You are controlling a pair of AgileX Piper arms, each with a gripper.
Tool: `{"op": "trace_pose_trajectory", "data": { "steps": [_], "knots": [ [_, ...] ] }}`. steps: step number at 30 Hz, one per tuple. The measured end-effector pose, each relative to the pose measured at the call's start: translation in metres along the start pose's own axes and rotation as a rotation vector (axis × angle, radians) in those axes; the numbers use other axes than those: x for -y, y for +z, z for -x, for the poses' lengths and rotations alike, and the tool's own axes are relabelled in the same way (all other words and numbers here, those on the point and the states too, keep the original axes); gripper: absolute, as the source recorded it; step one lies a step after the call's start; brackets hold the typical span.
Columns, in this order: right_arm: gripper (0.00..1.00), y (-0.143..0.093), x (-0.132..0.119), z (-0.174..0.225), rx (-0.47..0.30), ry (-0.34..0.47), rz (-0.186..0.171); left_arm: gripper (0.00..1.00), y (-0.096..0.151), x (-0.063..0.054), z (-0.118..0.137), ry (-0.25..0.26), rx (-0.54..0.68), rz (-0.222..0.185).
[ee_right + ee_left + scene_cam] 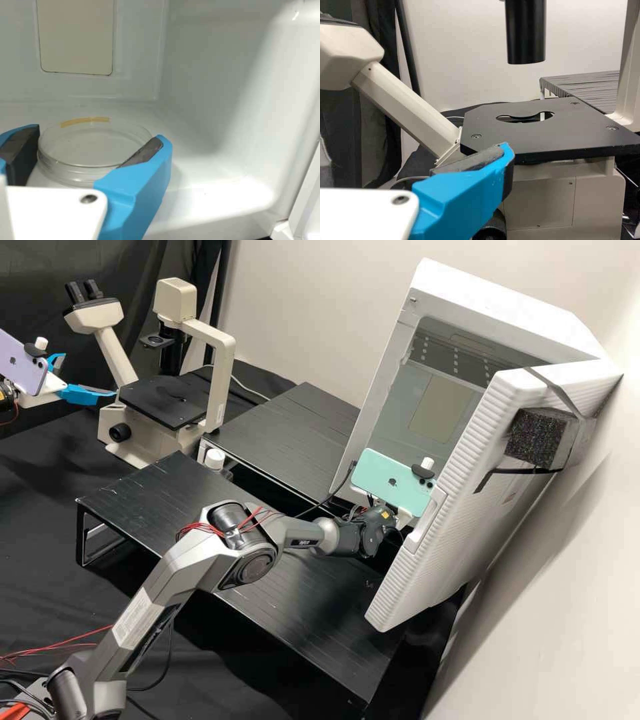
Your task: Take the petri dish out of the incubator
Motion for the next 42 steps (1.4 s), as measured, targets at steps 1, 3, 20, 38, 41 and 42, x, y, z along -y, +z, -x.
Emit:
{"op": "trace_pose_trajectory", "data": {
  "steps": [1,3,20,38,41,42],
  "knots": [
    [0.0,0.0,0.0,0.0,0.0,0.0,0.0,1.0,0.0,0.0,0.0,0.0,0.0,0.0],
    [0.0,0.0,0.0,0.0,0.0,0.0,0.0,1.0,0.0,0.0,0.0,0.0,0.0,0.0],
    [0.0,0.0,0.0,0.0,0.003,0.002,-0.006,1.0,0.0,0.0,0.0,0.0,0.0,0.0],
    [0.0,-0.002,-0.024,0.033,-0.051,0.06,-0.028,1.0,0.0,0.0,0.0,0.0,0.0,0.0],
    [0.0,-0.005,-0.027,0.038,-0.069,0.068,-0.028,1.0,0.0,0.0,0.0,0.0,0.0,0.0],
    [0.0,-0.006,-0.026,0.04,-0.074,0.067,-0.029,1.0,0.0,0.0,0.0,0.0,0.0,0.0]
  ]
}}
